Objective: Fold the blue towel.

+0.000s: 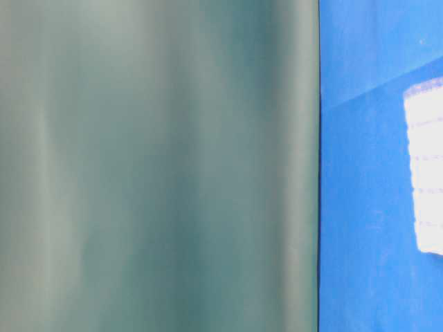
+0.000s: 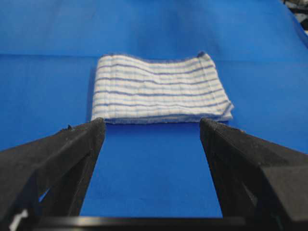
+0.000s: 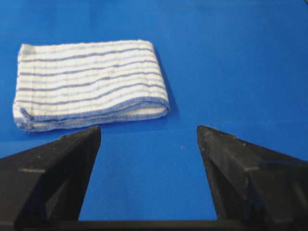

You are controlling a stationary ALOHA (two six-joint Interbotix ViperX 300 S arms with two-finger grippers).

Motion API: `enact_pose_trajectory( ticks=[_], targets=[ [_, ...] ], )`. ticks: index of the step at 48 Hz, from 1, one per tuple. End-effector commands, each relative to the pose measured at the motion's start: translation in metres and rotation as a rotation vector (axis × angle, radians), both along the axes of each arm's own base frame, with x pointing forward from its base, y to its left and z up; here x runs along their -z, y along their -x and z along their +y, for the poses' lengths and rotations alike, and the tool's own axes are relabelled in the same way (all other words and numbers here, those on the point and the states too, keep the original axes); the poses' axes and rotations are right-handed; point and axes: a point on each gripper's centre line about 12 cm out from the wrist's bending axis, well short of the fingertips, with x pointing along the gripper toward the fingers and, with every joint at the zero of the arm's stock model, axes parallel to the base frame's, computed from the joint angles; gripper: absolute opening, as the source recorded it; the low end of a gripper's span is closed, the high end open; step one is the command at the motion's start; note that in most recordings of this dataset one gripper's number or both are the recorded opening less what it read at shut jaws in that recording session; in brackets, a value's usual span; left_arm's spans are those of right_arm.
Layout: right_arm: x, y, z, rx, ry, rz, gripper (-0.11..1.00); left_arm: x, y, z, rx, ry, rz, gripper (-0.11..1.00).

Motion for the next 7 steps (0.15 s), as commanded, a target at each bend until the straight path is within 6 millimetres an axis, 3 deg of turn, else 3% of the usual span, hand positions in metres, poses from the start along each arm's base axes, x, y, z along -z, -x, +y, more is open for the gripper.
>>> enact_pose_trajectory(
  ticks=[1, 7],
  targets=[
    [-0.004, -0.0025, -0.0005, 0.008, -0.001, -0.01, 0.84, -0.0047, -0.002, 0.0002, -0.001, -0.003, -0.012, 0.75],
    [-0.0041, -0.0025, -0.0004, 0.007, 0.0, -0.011, 0.84, -0.0045, -0.0019, 0.0002, -0.001, -0.003, -0.011, 0.75]
  ],
)
